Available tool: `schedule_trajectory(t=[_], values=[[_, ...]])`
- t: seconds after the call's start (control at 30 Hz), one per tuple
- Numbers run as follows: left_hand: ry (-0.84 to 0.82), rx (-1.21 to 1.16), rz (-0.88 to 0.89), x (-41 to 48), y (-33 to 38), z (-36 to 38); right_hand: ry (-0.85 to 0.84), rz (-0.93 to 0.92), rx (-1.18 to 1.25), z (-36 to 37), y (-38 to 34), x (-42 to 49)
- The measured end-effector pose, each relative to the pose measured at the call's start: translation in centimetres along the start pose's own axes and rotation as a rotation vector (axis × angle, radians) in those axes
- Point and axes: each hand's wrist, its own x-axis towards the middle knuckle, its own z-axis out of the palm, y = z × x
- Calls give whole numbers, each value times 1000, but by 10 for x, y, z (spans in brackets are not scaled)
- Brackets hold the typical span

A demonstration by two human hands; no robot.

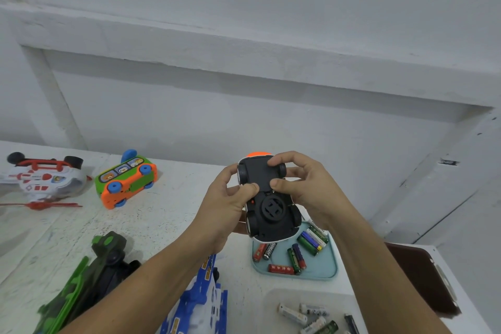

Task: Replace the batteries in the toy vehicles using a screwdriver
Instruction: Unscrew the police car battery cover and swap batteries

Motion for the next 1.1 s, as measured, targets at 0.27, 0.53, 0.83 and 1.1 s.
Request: schedule_trajectory(t=[0.27, 0.53, 0.83, 1.1], values=[[-16, 17, -6, -2, 2, -1, -16, 20, -39, -5, -1, -3], [-25, 13, 0, 0, 6, -1, -41, -25, -206, -11, -9, -8], [-74, 61, 7, -5, 4, -1, -44, -32, -295, -13, -10, -9], [-84, 96, 44, -8, 7, -2, -10, -56, -301, -11, -8, -12]])
